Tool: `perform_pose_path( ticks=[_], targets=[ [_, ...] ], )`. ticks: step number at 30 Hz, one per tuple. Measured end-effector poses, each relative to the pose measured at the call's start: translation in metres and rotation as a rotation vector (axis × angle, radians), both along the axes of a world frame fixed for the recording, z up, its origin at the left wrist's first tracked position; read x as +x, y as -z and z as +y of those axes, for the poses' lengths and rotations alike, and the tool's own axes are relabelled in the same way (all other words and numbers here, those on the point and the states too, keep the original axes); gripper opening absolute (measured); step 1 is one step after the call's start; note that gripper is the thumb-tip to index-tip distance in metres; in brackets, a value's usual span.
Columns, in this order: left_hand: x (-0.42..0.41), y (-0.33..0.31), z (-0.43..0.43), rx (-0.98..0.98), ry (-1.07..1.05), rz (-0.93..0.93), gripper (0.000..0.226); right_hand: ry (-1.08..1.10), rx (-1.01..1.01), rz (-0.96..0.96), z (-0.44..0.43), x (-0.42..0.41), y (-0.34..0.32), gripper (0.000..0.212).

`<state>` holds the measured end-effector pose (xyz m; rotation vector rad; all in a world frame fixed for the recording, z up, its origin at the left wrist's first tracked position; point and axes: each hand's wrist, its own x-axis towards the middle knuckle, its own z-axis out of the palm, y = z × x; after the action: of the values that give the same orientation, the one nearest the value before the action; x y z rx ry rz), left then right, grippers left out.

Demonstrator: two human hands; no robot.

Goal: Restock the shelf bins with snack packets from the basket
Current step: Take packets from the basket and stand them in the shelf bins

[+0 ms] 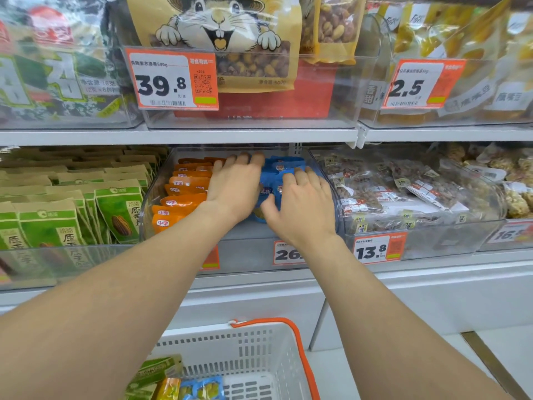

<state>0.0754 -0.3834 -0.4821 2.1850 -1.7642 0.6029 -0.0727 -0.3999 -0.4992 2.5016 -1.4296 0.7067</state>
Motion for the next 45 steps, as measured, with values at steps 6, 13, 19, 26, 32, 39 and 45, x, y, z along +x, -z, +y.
perform_pose_path(
  ticks=[6,13,19,26,32,39,45],
  targets=[
    [0.016,-0.007,0.078,-0.182,0.211,-0.035,0.014,-0.207,-0.082,-0.051,0.062,0.006,-0.026,0.016],
    [0.033,0.020,0.186,-0.122,0.392,-0.047,0.007,-0.400,0.473,0.380,0.154,0.015,0.008,0.022],
    [0.050,0.090,0.259,0.314,0.165,0.239,0.011,-0.433,0.706,0.695,0.202,0.017,0.068,0.033],
    [0.060,0.170,0.290,0.817,0.020,0.337,0.012,-0.479,0.547,0.810,0.228,0.023,0.122,0.025],
    [0.059,0.226,0.304,1.186,-0.034,0.253,0.029,-0.505,0.673,0.838,0.219,0.040,0.149,0.030],
    [0.071,0.263,0.315,1.456,-0.042,0.206,0.063,-0.549,0.735,0.883,0.217,0.060,0.172,0.034],
    [0.075,0.274,0.319,1.410,-0.050,0.188,0.041,-0.551,0.757,0.916,0.213,0.061,0.179,0.036]
  ],
)
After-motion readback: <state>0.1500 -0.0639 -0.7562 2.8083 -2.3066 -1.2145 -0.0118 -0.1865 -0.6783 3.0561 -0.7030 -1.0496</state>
